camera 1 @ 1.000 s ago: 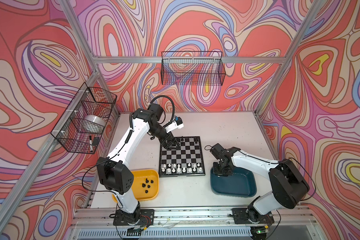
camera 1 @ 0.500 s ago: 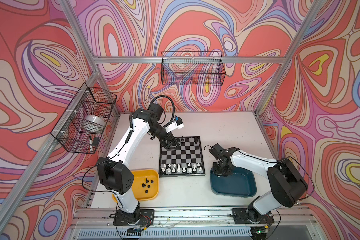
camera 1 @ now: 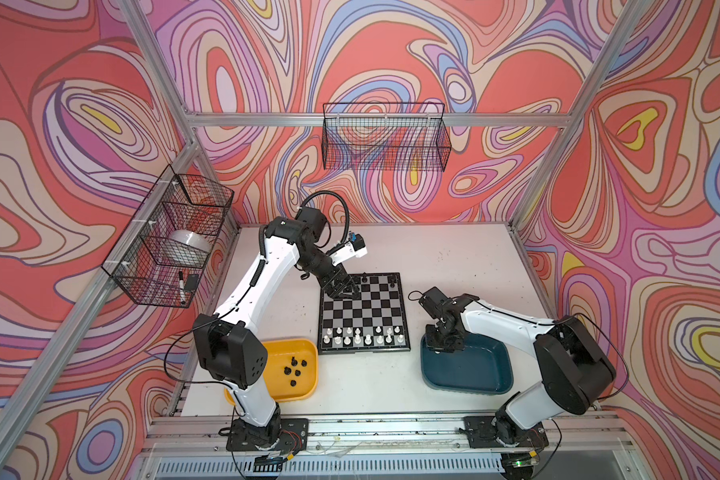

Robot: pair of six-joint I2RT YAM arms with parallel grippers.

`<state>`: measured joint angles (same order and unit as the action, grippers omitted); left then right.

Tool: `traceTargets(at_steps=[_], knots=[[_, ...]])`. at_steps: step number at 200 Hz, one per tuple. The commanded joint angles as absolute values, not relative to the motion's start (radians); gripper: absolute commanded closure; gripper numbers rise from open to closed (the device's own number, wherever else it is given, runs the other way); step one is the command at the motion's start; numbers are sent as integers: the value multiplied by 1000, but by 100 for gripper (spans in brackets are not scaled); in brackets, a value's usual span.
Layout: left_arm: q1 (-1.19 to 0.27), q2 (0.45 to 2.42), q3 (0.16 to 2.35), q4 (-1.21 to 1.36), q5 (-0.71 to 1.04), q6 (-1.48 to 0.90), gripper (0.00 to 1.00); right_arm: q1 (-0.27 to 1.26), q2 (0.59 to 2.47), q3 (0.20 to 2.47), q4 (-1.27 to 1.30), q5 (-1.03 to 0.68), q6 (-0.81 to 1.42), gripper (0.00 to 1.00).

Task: Set up the chess pieces on the board
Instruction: 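Lower the open right gripper into the teal tray toward the last white pawn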

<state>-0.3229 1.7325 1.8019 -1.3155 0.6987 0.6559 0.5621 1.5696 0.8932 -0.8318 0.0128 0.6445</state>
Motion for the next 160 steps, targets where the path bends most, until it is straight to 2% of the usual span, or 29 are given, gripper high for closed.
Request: traceTargets(at_steps=[1,160], knots=[[-329,1717,1785,-1326,707,654,9,558,1561,906,-848,36,637,90],[-325,1711,1788,-1297,691,623,9,564,1506,899,-873,20,653,90]])
